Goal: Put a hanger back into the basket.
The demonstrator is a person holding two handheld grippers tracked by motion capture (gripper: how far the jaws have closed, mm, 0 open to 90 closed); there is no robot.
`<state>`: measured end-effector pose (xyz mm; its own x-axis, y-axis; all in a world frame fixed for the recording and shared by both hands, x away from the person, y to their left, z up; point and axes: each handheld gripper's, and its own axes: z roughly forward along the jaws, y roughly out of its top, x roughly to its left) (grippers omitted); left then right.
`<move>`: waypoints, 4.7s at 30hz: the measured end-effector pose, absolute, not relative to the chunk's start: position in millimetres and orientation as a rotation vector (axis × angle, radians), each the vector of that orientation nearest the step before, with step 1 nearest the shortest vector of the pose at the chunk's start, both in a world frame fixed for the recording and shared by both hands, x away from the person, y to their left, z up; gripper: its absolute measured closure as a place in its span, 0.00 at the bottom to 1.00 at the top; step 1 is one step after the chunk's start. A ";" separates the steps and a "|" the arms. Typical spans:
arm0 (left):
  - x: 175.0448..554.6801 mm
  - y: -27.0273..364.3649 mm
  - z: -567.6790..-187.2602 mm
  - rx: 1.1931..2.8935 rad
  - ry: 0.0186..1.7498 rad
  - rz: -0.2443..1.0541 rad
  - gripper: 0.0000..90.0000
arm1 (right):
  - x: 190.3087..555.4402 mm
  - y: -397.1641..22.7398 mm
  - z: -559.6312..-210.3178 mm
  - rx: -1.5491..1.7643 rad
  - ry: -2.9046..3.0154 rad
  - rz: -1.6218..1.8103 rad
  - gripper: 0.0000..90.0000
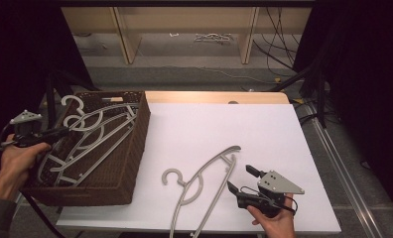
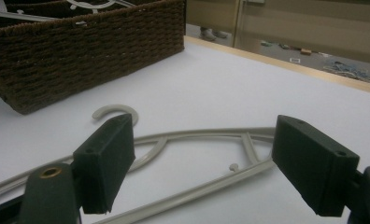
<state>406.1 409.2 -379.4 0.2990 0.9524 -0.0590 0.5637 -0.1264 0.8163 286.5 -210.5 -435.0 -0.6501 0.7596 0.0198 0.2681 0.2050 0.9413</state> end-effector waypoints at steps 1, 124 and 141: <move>406.8 410.3 -381.2 1.808 1.367 0.640 0.91 | 287.0 -210.2 -435.6 0.952 2.028 1.453 0.25; 327.0 94.3 -472.9 2.185 1.016 0.245 0.22 | 287.2 -214.8 -431.3 0.941 1.996 1.454 0.24; 335.8 76.7 -478.5 2.277 1.019 0.176 0.48 | 285.9 -215.3 -431.2 0.942 1.999 1.456 0.24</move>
<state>335.8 76.7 -478.5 0.6921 0.7103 -0.1284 0.6265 -0.5027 0.5957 285.9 -215.3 -431.2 -0.6419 0.7668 0.0092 0.2440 0.1928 0.9504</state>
